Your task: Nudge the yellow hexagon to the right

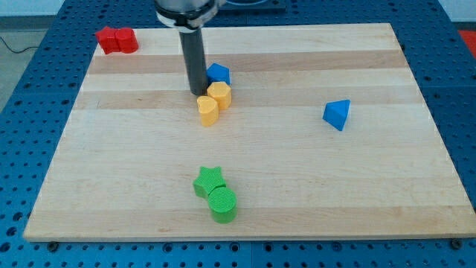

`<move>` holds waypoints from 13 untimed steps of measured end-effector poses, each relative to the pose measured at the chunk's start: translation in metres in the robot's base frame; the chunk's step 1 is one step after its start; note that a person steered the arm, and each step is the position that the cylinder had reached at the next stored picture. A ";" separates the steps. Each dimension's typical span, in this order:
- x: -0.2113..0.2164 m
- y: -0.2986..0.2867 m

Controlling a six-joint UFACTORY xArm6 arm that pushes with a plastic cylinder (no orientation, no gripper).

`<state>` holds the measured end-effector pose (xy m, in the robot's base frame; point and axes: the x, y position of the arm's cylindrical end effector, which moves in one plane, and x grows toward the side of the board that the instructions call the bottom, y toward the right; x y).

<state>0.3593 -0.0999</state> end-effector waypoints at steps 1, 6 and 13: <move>-0.036 -0.040; -0.072 0.069; -0.047 0.022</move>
<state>0.3128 -0.0781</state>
